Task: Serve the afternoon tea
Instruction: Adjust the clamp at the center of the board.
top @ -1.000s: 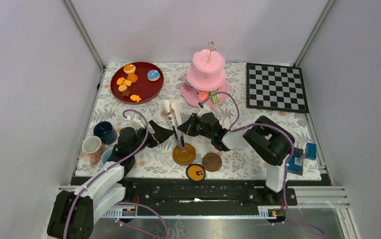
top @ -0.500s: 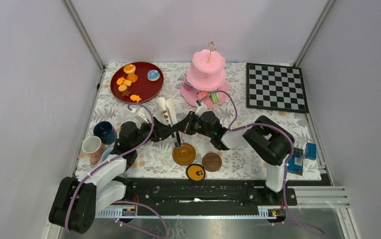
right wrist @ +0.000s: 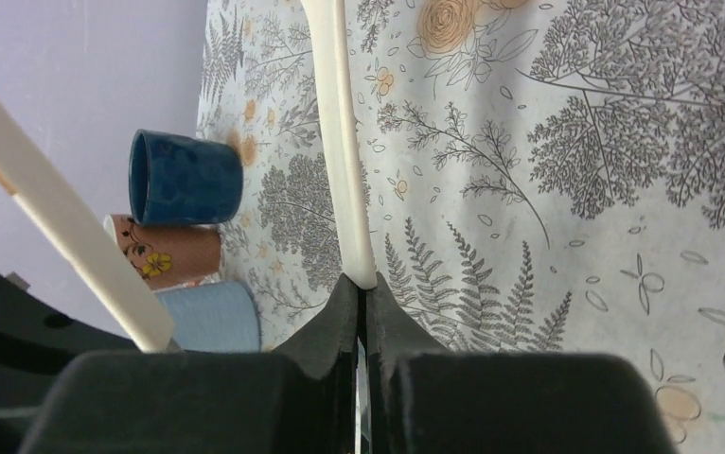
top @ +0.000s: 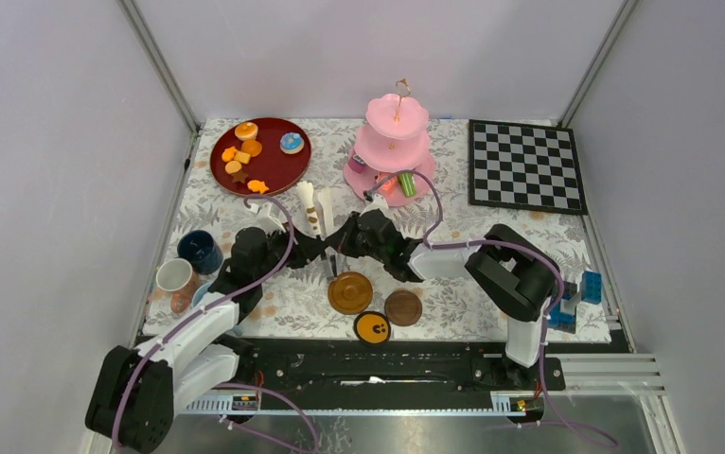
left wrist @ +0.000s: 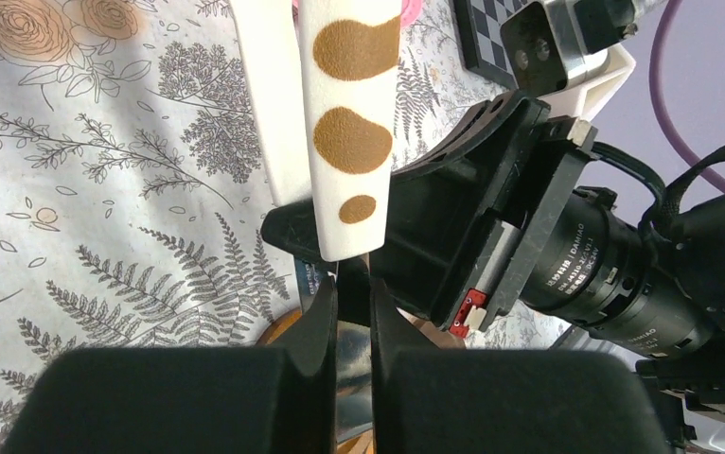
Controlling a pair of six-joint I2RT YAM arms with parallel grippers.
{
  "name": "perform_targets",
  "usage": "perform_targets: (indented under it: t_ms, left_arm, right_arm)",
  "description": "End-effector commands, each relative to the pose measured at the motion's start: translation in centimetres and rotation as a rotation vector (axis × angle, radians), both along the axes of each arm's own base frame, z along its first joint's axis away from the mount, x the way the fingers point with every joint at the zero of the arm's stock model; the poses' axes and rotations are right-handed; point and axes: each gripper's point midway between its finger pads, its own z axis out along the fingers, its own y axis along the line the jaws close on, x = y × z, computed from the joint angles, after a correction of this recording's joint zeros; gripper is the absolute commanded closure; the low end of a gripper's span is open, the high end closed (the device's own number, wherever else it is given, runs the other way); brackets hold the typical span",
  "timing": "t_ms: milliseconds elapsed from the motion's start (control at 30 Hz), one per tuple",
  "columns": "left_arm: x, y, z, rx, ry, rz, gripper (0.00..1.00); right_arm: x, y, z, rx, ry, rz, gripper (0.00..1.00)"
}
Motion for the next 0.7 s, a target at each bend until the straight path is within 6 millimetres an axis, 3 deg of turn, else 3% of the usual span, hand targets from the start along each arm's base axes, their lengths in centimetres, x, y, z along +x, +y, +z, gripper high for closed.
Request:
perform_targets:
  t_ms: [0,367,667]
  left_arm:
    - [-0.2,-0.6,4.8,-0.052,-0.178,-0.022,1.00]
    - [-2.0,1.1,5.6,-0.121,-0.269,0.049,1.00]
    - [-1.7,1.7,4.9,-0.109,-0.300,0.084,1.00]
  right_arm:
    - [1.2,-3.5,-2.0,-0.123,0.076,-0.193,1.00]
    - [1.2,-5.1,-5.9,-0.026,0.302,-0.311,1.00]
    - [2.1,-4.3,-4.1,-0.012,0.234,-0.298,1.00]
